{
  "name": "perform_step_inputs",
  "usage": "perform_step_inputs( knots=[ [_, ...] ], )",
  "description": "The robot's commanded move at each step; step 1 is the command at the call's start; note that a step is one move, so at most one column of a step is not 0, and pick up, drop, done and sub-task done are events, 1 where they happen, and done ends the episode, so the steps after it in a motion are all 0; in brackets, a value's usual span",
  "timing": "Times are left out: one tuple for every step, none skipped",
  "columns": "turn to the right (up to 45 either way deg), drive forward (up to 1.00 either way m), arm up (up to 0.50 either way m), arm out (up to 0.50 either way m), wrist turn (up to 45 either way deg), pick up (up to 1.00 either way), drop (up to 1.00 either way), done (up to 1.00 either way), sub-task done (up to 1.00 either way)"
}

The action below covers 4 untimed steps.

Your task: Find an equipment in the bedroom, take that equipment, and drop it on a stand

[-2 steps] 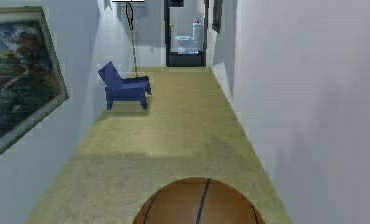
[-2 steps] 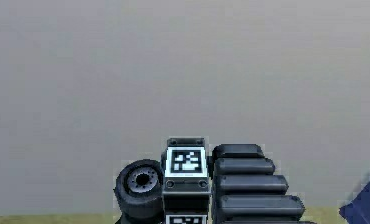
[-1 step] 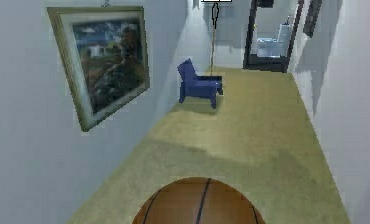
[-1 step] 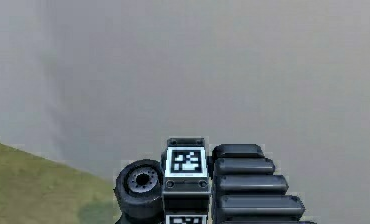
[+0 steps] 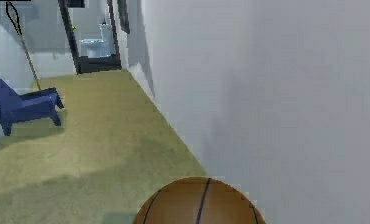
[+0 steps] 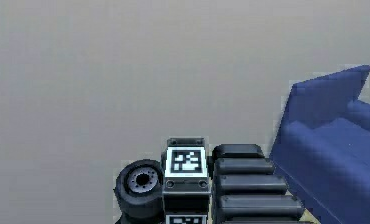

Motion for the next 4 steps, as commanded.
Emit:
perform_step_inputs(
  knots=[
    [45.0, 0.0, 0.0, 0.0, 0.0, 0.0, 0.0, 0.0, 0.0],
    [33.0, 0.0, 0.0, 0.0, 0.0, 0.0, 0.0, 0.0, 0.0],
    [45.0, 0.0, 0.0, 0.0, 0.0, 0.0, 0.0, 0.0, 0.0],
    [45.0, 0.0, 0.0, 0.0, 0.0, 0.0, 0.0, 0.0, 0.0]
  ],
)
